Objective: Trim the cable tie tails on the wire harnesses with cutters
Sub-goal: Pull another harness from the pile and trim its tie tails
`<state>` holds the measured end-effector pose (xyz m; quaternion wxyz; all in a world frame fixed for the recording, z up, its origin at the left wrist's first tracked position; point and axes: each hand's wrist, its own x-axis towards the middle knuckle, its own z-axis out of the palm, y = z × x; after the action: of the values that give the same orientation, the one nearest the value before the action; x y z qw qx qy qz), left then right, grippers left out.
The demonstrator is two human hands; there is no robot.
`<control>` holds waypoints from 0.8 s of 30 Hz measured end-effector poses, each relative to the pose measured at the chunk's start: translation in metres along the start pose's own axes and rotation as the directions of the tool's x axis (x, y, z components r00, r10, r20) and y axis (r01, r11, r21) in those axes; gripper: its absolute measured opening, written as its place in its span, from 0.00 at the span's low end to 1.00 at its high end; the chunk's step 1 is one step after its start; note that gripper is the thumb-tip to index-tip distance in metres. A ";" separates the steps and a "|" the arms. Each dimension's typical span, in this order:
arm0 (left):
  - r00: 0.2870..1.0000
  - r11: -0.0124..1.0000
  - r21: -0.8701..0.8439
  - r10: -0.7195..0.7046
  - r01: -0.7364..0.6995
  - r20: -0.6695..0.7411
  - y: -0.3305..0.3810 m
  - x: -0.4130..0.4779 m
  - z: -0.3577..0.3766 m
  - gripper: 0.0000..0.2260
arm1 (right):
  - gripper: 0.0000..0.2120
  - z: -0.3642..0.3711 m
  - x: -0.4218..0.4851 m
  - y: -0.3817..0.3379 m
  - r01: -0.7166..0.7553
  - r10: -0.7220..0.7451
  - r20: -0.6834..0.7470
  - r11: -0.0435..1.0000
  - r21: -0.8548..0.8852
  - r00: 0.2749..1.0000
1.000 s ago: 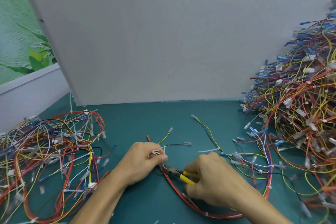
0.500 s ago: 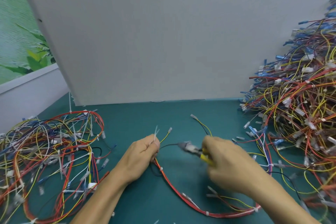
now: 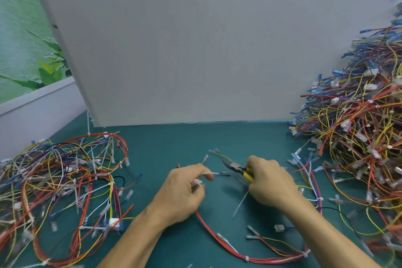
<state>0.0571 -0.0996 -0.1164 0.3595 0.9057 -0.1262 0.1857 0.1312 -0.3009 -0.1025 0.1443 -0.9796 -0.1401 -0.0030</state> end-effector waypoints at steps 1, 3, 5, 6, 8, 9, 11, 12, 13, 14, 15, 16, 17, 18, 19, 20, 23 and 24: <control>0.999 0.999 0.029 0.034 -0.034 0.018 0.002 0.000 0.001 0.13 | 0.05 0.000 -0.002 -0.002 0.014 -0.017 0.028 0.996 0.086 0.999; 0.993 0.991 0.069 0.114 -0.116 0.039 0.005 0.000 0.002 0.14 | 0.06 -0.001 -0.007 -0.006 0.033 -0.046 0.043 0.964 0.262 0.998; 0.980 0.975 0.102 0.195 -0.199 0.051 0.009 0.001 0.005 0.14 | 0.08 -0.004 -0.011 -0.010 0.040 -0.067 0.053 0.915 0.401 0.996; 0.972 0.964 0.125 0.227 -0.234 0.067 0.011 0.001 0.006 0.15 | 0.09 -0.006 -0.013 -0.012 0.029 -0.072 0.074 0.884 0.467 0.995; 0.953 0.939 0.172 0.283 -0.299 0.111 0.016 0.000 0.008 0.16 | 0.09 -0.007 -0.017 -0.014 -0.043 -0.063 0.155 0.803 0.595 0.986; 0.941 0.924 0.186 0.315 -0.333 0.121 0.017 0.000 0.009 0.16 | 0.09 -0.007 -0.018 -0.014 -0.092 -0.052 0.203 0.764 0.639 0.978; 0.926 0.909 0.182 0.361 -0.375 0.108 0.019 0.000 0.012 0.13 | 0.09 -0.005 -0.020 -0.013 -0.153 -0.046 0.264 0.714 0.683 0.963; 0.923 0.907 0.175 0.372 -0.383 0.094 0.020 0.000 0.012 0.11 | 0.09 -0.005 -0.020 -0.012 -0.163 -0.050 0.278 0.704 0.691 0.959; 0.921 0.904 0.175 0.381 -0.389 0.082 0.020 0.000 0.013 0.09 | 0.09 -0.005 -0.021 -0.012 -0.166 -0.053 0.285 0.704 0.690 0.957; 0.919 0.901 0.183 0.386 -0.394 0.076 0.020 0.000 0.014 0.07 | 0.09 -0.006 -0.021 -0.012 -0.164 -0.057 0.288 0.711 0.684 0.956; 0.919 0.899 0.189 0.385 -0.394 0.083 0.020 -0.001 0.015 0.06 | 0.10 -0.006 -0.021 -0.013 -0.162 -0.063 0.293 0.717 0.679 0.954; 0.918 0.897 0.193 0.386 -0.397 0.093 0.021 -0.002 0.016 0.06 | 0.10 -0.007 -0.022 -0.013 -0.163 -0.071 0.304 0.717 0.678 0.950; 0.915 0.892 0.204 0.392 -0.404 0.101 0.020 -0.002 0.017 0.06 | 0.10 -0.008 -0.022 -0.013 -0.165 -0.083 0.316 0.715 0.680 0.945; 0.910 0.884 0.218 0.401 -0.414 0.103 0.019 -0.002 0.018 0.06 | 0.10 -0.009 -0.022 -0.013 -0.166 -0.098 0.329 0.709 0.686 0.939; 0.906 0.877 0.225 0.409 -0.424 0.109 0.019 -0.002 0.019 0.06 | 0.10 -0.009 -0.023 -0.013 -0.168 -0.113 0.340 0.701 0.693 0.934; 0.904 0.876 0.221 0.411 -0.428 0.122 0.019 -0.003 0.020 0.06 | 0.11 -0.009 -0.024 -0.013 -0.171 -0.122 0.349 0.695 0.698 0.929; 0.918 0.908 0.167 0.356 -0.384 0.172 0.015 -0.005 0.022 0.05 | 0.08 -0.011 -0.026 -0.010 -0.169 -0.111 0.309 0.643 0.747 0.944; 0.933 0.931 0.135 0.315 -0.340 0.174 0.015 -0.005 0.022 0.05 | 0.06 -0.012 -0.026 -0.009 -0.159 -0.096 0.272 0.611 0.776 0.957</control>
<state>0.0527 -0.1245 -0.1242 0.2376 0.9095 -0.2867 0.1848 0.1038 -0.3038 -0.0896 0.5393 -0.8069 -0.1289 0.2037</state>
